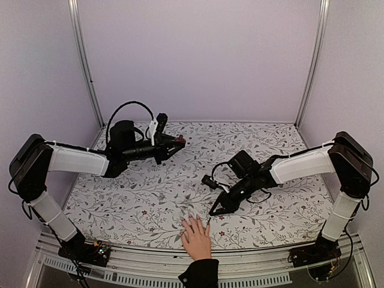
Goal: Paint the nails
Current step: Paint the nail polish on the nail.
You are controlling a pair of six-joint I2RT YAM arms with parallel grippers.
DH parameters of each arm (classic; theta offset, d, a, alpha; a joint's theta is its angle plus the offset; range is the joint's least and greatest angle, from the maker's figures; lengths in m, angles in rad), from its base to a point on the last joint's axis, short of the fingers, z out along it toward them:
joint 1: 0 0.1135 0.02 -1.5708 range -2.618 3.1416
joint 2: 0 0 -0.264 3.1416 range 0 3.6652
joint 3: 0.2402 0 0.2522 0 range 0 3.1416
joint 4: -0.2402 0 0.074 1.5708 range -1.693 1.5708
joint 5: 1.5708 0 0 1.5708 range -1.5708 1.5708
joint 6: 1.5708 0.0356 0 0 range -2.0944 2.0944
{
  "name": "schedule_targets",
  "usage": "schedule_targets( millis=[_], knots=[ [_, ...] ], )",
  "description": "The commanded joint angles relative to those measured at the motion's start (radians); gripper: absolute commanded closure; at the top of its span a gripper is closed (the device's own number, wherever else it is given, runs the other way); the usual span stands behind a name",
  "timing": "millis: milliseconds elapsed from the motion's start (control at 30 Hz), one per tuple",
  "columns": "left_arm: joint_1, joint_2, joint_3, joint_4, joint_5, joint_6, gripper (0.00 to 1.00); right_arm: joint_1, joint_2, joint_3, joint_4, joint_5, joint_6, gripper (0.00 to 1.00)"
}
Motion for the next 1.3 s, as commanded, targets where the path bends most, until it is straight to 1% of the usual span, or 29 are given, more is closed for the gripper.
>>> schedule_targets(
  millis=[0,167,567,1267],
  knots=[
    [0.014,0.014,0.008,0.033,0.012,-0.004,1.0,0.004,0.016,0.022,0.001,-0.007,-0.005,1.0],
    [0.015,0.017,0.008,0.033,0.013,-0.006,1.0,0.004,0.014,0.013,-0.003,-0.029,-0.01,1.0],
    [0.016,0.016,0.007,0.033,0.013,-0.007,1.0,0.004,0.026,0.022,-0.002,-0.021,-0.006,1.0],
    [0.016,0.018,0.005,0.031,0.012,-0.01,1.0,-0.008,0.008,0.026,0.0,0.035,0.008,1.0]
  ],
)
